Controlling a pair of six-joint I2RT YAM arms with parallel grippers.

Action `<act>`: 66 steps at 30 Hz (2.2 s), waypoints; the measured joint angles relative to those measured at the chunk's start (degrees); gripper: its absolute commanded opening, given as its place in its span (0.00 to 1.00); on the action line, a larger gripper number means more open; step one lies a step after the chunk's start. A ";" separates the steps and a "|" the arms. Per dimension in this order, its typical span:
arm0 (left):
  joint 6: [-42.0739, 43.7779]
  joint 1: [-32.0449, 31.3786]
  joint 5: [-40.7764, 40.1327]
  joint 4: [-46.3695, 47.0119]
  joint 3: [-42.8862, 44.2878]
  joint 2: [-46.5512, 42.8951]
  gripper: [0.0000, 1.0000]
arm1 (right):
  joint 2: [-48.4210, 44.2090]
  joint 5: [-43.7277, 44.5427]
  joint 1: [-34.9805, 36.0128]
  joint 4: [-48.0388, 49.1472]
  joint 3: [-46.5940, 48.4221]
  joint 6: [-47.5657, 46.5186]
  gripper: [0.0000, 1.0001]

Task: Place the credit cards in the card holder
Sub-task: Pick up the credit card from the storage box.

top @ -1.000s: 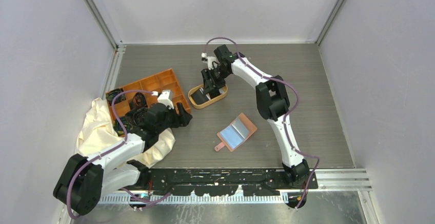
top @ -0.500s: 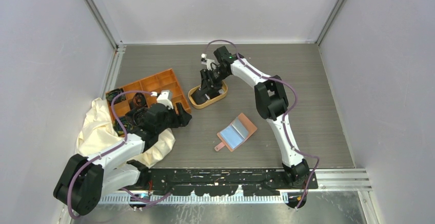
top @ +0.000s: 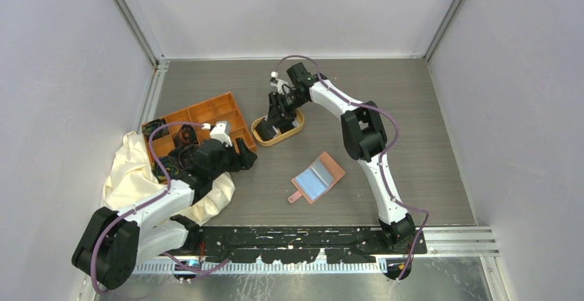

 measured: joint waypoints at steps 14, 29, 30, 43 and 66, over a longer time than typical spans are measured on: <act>-0.17 0.35 0.02 0.22 -0.22 0.00 0.65 | 1.68 0.46 1.55 -0.35 0.61 -0.02 0.36; -0.20 0.52 0.04 0.57 -0.35 0.00 0.65 | 1.70 -3.13 1.77 0.44 0.72 0.72 0.41; -0.20 0.55 0.04 0.57 -0.35 0.00 0.65 | 1.70 -3.87 1.79 0.72 0.72 1.07 0.42; -0.22 0.72 0.04 0.57 -0.46 0.00 0.65 | 2.47 -2.86 3.72 1.25 0.72 1.90 0.53; -0.35 0.74 0.28 0.59 -0.46 0.00 0.65 | 3.61 -5.01 3.52 5.31 0.04 8.83 0.53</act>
